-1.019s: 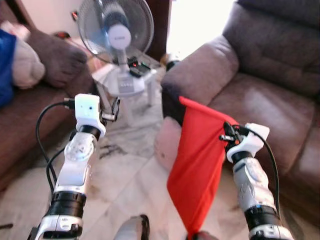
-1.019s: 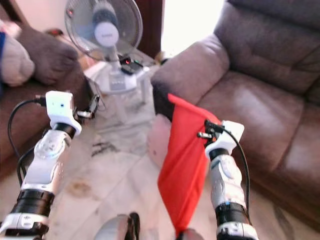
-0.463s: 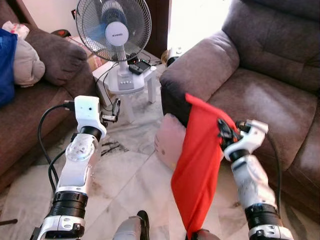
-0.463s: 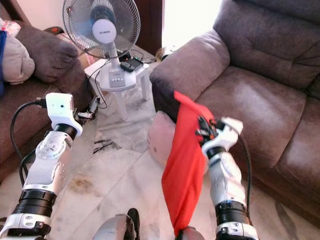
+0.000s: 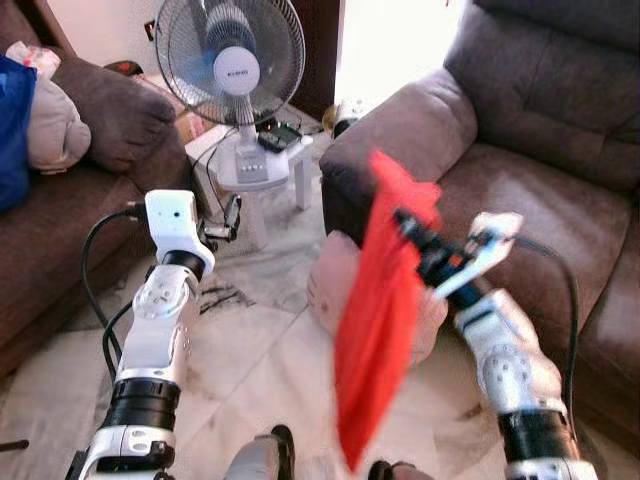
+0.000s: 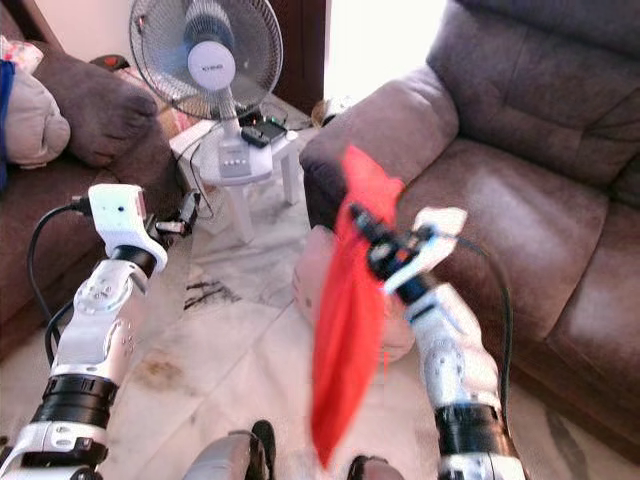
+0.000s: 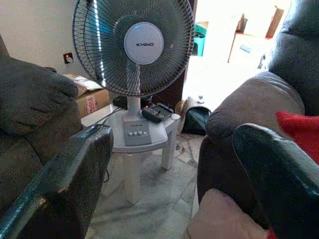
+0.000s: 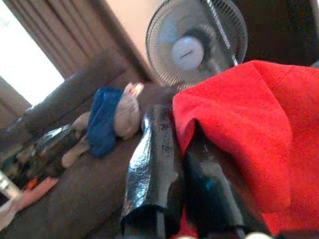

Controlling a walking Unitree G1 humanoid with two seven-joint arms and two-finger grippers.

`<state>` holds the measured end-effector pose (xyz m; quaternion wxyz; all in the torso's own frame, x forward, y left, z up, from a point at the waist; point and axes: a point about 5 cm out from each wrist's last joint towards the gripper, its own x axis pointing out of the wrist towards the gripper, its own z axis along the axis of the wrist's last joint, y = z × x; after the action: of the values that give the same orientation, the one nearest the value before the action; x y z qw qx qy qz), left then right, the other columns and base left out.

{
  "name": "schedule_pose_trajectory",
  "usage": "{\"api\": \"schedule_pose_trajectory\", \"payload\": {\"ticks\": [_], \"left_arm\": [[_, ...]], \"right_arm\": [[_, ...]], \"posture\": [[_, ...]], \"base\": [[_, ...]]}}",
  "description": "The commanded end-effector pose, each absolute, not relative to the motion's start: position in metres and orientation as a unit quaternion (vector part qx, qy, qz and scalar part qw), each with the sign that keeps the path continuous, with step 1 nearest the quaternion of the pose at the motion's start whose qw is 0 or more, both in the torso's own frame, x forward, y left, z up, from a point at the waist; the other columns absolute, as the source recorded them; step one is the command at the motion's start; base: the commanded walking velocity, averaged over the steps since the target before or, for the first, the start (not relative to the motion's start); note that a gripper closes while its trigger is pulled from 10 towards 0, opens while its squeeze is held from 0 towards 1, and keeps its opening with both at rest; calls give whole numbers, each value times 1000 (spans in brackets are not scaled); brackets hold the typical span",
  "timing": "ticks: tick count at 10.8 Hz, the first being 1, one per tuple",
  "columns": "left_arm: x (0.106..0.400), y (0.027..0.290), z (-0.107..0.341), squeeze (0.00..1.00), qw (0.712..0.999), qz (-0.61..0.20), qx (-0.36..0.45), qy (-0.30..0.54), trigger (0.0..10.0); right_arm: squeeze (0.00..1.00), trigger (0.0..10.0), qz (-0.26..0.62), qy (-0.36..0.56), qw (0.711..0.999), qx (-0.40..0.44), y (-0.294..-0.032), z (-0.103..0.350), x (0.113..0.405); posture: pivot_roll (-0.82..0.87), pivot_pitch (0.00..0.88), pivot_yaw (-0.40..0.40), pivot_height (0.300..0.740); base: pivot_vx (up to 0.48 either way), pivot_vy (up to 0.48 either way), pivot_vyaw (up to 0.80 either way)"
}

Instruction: Move the pillow to the sofa from floor

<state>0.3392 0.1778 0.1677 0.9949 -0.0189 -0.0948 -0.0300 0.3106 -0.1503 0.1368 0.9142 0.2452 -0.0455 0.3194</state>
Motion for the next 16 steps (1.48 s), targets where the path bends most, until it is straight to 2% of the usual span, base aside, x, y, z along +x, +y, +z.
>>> {"api": "schedule_pose_trajectory", "payload": {"ticks": [1, 2, 5, 8, 10, 12, 13, 14, 15, 16], "left_arm": [[340, 183, 172, 0, 994, -17, -41, -101, 10000], [340, 185, 172, 0, 994, -13, -50, -101, 10000], [342, 184, 174, 0, 992, -13, -65, -102, 10000], [343, 188, 177, 0, 991, -10, -81, -104, 10000], [343, 188, 176, 0, 986, -19, -134, -99, 10000], [345, 193, 168, 0, 964, -29, -252, -78, 10000], [348, 207, 155, 1000, 941, 9, -335, -57, 10000], [349, 212, 150, 1000, 949, 28, -310, -38, 10000], [350, 211, 149, 1000, 957, 28, -287, -32, 10000], [350, 210, 153, 0, 958, 31, -283, -41, 10000]], "right_arm": [[0, 10000, 380, -109, 886, 241, -146, 169, 305], [0, 10000, 420, -102, 870, 237, -143, 169, 296], [0, 10000, 434, -93, 867, 228, -149, 167, 290], [0, 10000, 486, -91, 837, 234, -142, 169, 278], [0, 10000, 497, -95, 829, 239, -140, 171, 277], [0, 10000, 511, -105, 818, 240, -140, 178, 273], [0, 10000, 523, -118, 810, 240, -138, 186, 271], [0, 10000, 519, -118, 814, 232, -135, 188, 272], [0, 10000, 494, -113, 833, 222, -135, 186, 280], [0, 10000, 402, -100, 892, 181, -141, 179, 304]], "posture": [[88, 90, -20, 740], [89, 93, -20, 740], [85, 101, -17, 740], [89, 93, -17, 740], [90, 87, -17, 740], [86, 76, -14, 740], [78, 68, -14, 740], [74, 63, -15, 740], [75, 64, -18, 740], [76, 69, -23, 740]], "base": [[0, 0, 0], [0, 0, 0], [0, 0, 0], [0, 0, 0], [0, 0, 0], [0, 0, 0], [0, 0, 0], [0, 0, 0], [0, 0, 0], [0, 0, 0]]}}
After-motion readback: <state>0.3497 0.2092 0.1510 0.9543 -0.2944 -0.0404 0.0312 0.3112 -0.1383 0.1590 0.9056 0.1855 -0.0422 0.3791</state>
